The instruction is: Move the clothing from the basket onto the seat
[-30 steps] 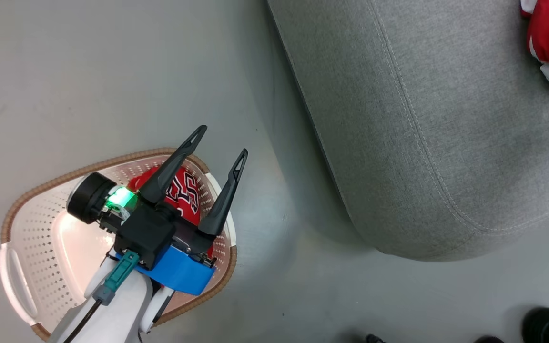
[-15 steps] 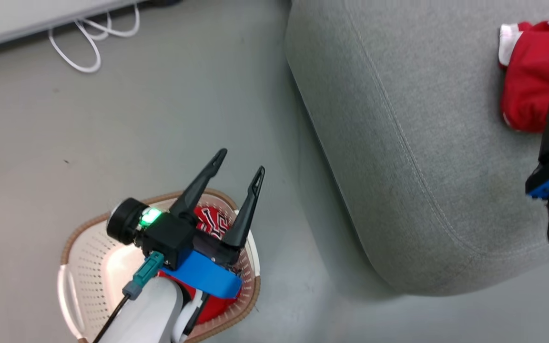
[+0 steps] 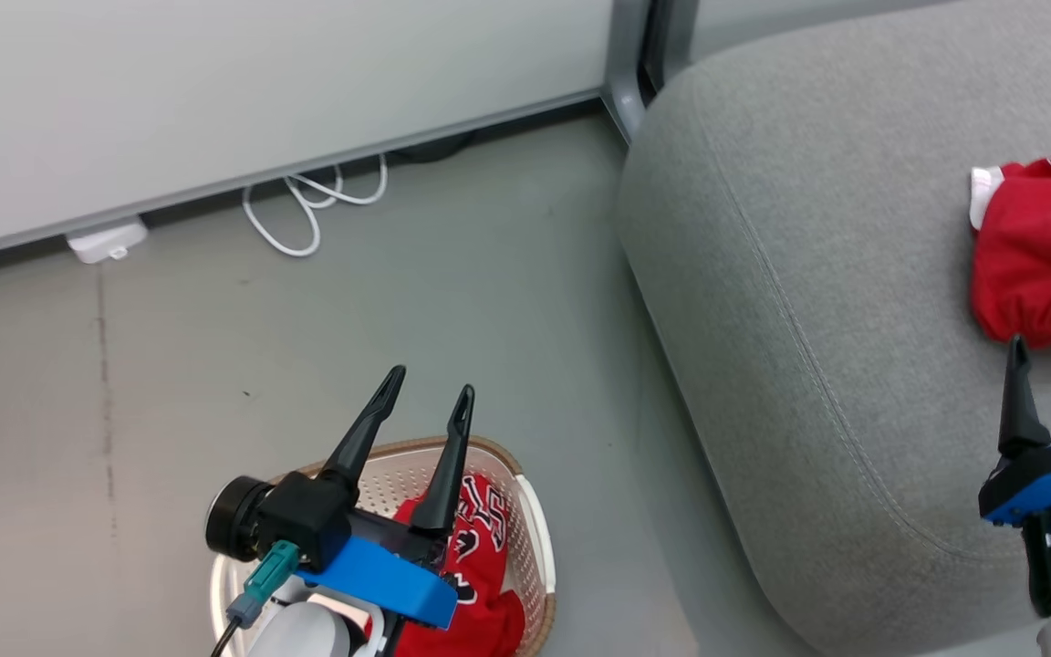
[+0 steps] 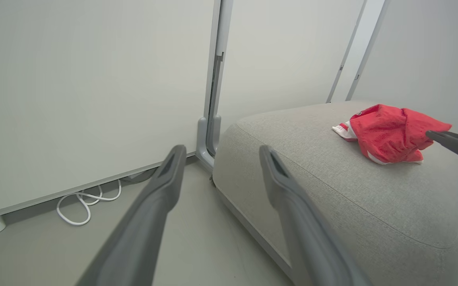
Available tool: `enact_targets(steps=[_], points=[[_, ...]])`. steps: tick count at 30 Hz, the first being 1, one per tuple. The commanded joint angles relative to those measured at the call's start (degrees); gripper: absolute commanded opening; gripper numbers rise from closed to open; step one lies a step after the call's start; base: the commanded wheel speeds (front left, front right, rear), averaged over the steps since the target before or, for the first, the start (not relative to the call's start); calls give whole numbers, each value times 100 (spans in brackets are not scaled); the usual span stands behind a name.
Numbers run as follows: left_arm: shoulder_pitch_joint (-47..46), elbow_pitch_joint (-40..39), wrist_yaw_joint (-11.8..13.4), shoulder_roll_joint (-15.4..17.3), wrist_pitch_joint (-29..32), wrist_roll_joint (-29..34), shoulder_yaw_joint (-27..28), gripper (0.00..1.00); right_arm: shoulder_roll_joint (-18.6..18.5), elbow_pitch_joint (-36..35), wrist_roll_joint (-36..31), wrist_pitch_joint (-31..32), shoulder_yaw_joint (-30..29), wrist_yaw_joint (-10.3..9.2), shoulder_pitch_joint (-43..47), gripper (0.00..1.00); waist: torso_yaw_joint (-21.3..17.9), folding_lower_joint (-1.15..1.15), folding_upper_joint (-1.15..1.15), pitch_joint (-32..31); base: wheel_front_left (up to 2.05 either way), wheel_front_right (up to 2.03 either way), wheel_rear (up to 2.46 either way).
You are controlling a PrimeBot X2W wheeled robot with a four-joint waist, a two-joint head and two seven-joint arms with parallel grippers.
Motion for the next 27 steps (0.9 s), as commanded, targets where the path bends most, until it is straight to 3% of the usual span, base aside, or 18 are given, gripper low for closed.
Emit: enact_targets(steps=[1, 15, 27], points=[[107, 28, -19, -54, -26, 20, 122, 100, 67, -278, 71, -17, 59, 3, 281, 100, 191, 2, -1, -205, 0, 0, 0], [455, 370, -59, -282, -25, 111, 742, 100, 652, -2601, -128, 297, 355, 3, 1851, 100, 981, 2, -1, -694, 0, 0, 0], [486, 840, -66, -305, -26, 199, 1145, 100, 780, -3592, -335, 793, 759, 3, 2533, 100, 1571, 2, -1, -963, 0, 0, 0]])
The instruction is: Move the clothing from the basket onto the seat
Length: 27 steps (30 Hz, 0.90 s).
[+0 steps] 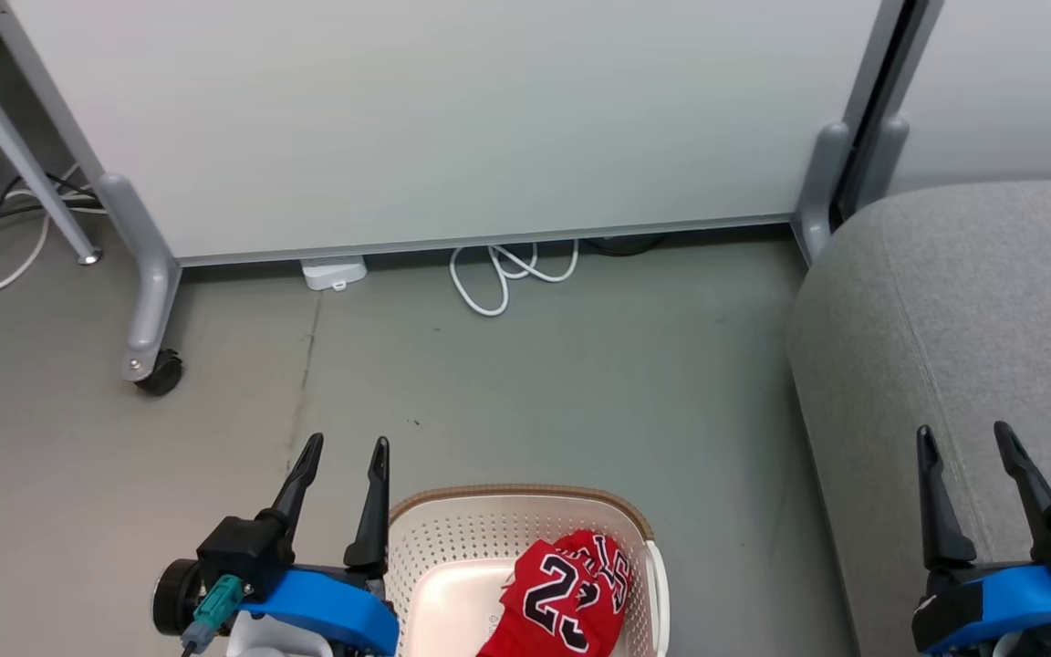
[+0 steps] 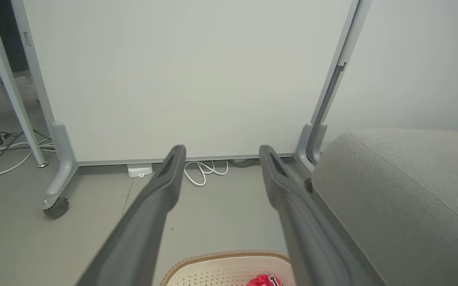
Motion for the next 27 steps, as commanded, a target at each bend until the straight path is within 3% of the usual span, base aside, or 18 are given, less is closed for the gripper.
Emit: enact_targets(steps=[1, 13, 27], points=[[8, 34, -41, 13, -25, 38, 68, 100, 12, -70, -40, 25, 26, 2, 119, 100, 94, 0, 0, -70, 0, 0, 0], [104, 214, -43, 45, -26, 46, 443, 100, 16, -242, 224, 51, 240, 3, 472, 100, 191, 0, 0, -263, 0, 0, 0], [121, 207, -44, 72, -26, 48, 282, 100, 17, -256, 351, 43, 281, 3, 542, 100, 145, 0, 0, -312, 0, 0, 0]])
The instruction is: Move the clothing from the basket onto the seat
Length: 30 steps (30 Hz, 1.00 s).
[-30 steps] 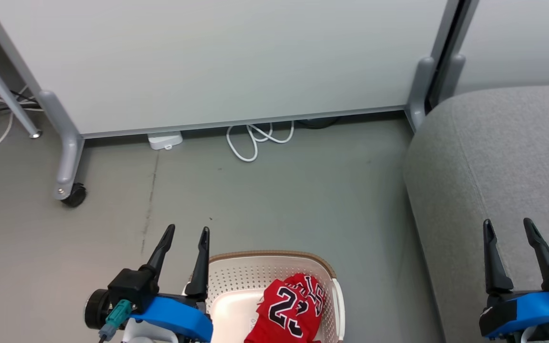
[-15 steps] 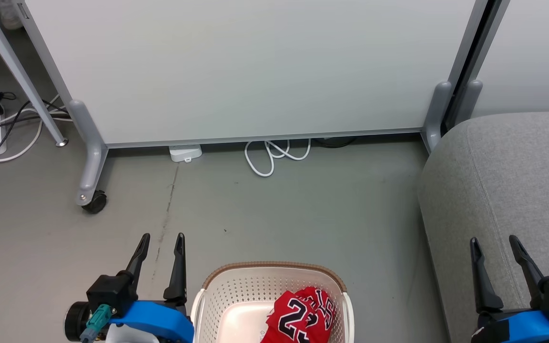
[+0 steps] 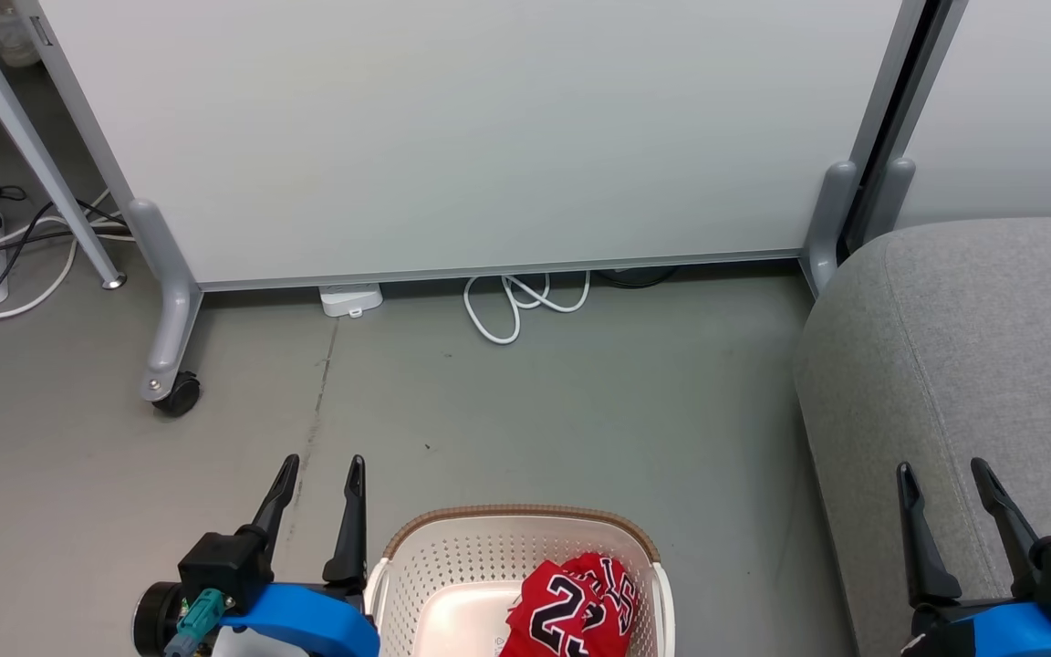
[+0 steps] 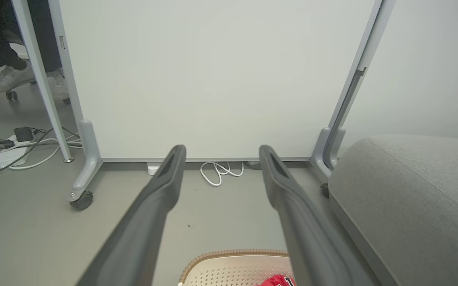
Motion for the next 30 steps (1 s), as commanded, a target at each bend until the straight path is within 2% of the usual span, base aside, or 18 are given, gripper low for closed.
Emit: enact_targets(steps=[1, 18, 30], points=[[6, 0, -42, 47, -26, -5, -31, 100, 8, 0, 53, -25, 4, 3, 64, 100, -8, 0, 0, 7, 0, 0, 0], [-193, 118, -43, 105, -25, -90, -209, 100, 9, -13, 124, -122, 262, 3, -163, 100, -247, 0, 0, 381, 0, 0, 0], [-751, 539, -43, 146, -25, -201, -534, 100, 7, -244, 66, -193, 677, 3, -658, 100, -818, 0, 0, 1417, 0, 0, 0]])
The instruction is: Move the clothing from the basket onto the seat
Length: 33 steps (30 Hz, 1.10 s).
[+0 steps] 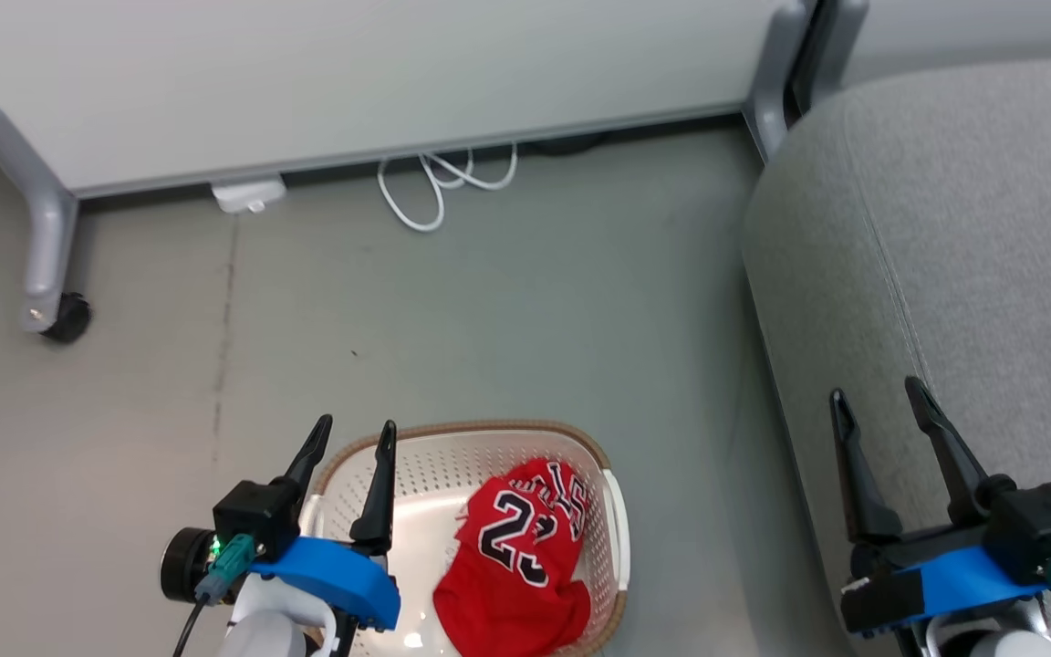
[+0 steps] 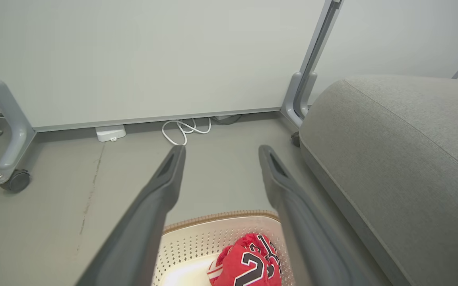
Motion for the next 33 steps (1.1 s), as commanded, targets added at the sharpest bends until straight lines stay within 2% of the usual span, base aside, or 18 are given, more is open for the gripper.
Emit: enact_targets(steps=[1, 16, 27, 33], points=[[-209, 117, -43, 34, -24, -46, -66, 100, 6, -41, -37, -51, 89, 3, -172, 100, -305, 0, 0, 455, 0, 0, 0], [-1407, 1573, -42, 321, -25, -397, -495, 100, 7, -102, 141, -372, 677, 3, -935, 100, -1239, 0, 0, 2109, 0, 0, 0], [-2265, 2530, -43, 480, 21, -622, -652, 100, 7, -63, 354, -583, 869, 3, -1165, 100, -1572, 0, 0, 2962, 0, 0, 0], [-2620, 2854, -26, 721, 9, -744, -784, 100, 7, -50, 474, -668, 1056, 3, -1299, 100, -1765, 0, 0, 3351, 0, 0, 0]])
